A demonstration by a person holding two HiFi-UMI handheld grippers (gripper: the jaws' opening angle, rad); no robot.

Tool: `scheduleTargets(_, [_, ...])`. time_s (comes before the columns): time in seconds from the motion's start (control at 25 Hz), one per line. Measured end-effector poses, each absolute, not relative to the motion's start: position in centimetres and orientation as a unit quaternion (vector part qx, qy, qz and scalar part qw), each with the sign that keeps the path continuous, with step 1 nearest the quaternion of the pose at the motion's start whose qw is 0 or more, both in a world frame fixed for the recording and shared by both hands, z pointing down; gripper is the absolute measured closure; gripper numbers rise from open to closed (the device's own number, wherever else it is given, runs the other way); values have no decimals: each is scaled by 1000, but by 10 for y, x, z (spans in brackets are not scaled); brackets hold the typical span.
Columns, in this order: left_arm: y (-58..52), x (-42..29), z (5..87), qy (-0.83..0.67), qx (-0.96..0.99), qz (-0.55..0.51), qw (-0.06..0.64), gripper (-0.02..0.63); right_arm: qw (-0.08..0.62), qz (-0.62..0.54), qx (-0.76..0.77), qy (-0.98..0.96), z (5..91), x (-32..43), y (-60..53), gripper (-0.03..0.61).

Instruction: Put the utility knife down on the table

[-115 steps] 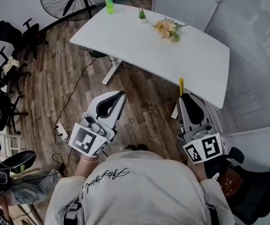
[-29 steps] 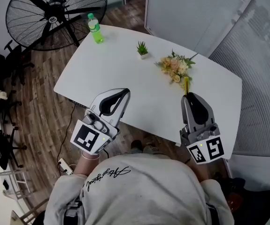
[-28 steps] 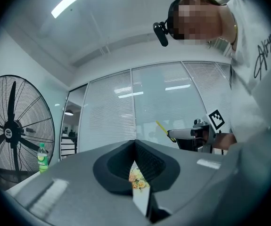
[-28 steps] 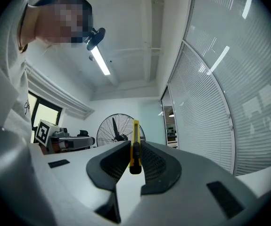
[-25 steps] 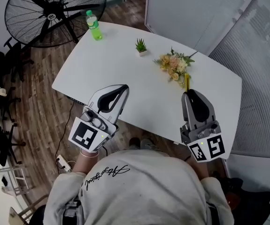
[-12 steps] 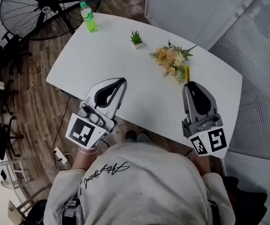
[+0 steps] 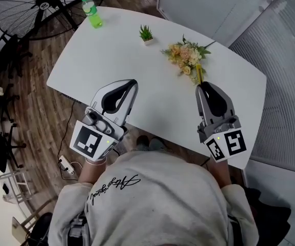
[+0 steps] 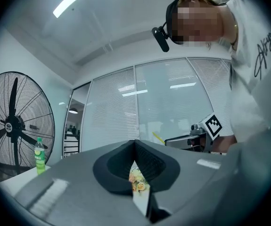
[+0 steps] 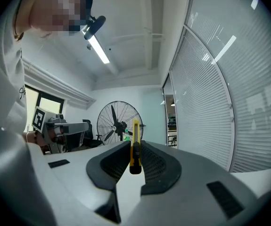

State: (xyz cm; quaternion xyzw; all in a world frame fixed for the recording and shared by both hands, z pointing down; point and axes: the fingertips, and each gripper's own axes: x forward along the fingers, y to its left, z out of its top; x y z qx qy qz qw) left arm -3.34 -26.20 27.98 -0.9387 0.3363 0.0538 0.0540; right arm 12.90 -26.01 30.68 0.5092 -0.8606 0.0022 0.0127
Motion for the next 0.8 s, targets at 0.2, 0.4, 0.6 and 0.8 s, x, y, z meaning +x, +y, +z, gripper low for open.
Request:
scheduleTargets(0.2, [-260,-38,278,339,-938,53,50,615,33,15,506,-862,317,123,-263,514])
scheduleTargets(0.4, [-260,-39,281,341,-938,49,47,616,44,25,503,-863,329,122,-268,514])
scheduleTargets(0.6, [-261,-40,282,342,-937,45,47,617,60,39,501,-862,346,120,-272,514])
scheduleTargets(0.8, [-262,-41,283,346,-936,46,48,616,78,55,501,-860,368,121,-276,514])
